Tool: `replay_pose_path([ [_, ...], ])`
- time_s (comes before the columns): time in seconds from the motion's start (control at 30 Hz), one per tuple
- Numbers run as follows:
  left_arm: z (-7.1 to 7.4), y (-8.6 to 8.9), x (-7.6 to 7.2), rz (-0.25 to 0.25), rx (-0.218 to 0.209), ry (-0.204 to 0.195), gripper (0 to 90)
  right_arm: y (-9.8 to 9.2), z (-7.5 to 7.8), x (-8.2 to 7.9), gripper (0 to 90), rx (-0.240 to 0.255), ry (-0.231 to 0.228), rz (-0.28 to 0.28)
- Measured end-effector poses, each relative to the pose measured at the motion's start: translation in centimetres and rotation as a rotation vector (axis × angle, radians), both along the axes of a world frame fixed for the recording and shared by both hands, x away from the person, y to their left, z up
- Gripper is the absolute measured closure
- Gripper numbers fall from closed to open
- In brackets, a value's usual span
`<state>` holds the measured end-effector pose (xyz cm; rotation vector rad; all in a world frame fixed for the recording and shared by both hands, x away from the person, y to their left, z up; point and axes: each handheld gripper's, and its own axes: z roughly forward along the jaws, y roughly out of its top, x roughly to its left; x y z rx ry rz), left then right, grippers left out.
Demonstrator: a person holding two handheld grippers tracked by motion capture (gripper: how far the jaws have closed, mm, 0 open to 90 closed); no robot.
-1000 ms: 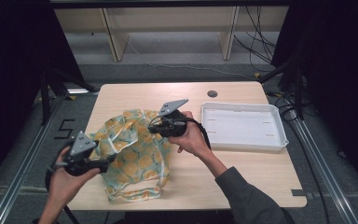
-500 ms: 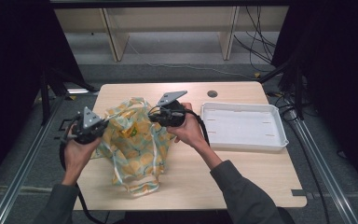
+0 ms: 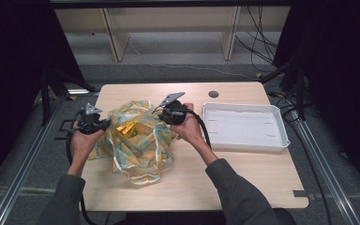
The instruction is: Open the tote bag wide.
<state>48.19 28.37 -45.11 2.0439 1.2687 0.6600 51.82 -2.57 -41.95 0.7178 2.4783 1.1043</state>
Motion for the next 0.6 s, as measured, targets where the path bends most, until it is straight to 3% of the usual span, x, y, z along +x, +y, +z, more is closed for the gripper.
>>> replay_pose_path([
  [0.13,-1.2,-0.3,0.5,0.004,-0.016,0.029,85.1,0.3,-1.3,0.9,90.0,-0.062,-0.002,-0.015],
  [0.27,-2.3,-0.7,0.8,0.003,-0.028,0.048,84.8,0.6,-2.4,1.0,90.0,-0.116,0.031,-0.051],
  [0.3,-2.6,-0.9,0.8,0.003,-0.029,0.064,84.5,0.5,-2.9,1.2,90.0,-0.165,0.009,-0.046],
  [0.57,-3.3,-1.3,0.0,-0.037,-0.033,0.070,82.9,0.9,-4.6,0.7,90.0,-0.188,0.017,-0.031],
  [0.6,-3.3,-1.3,-0.3,-0.039,-0.049,0.077,81.5,0.8,-4.8,0.5,90.0,-0.215,0.053,-0.018],
])
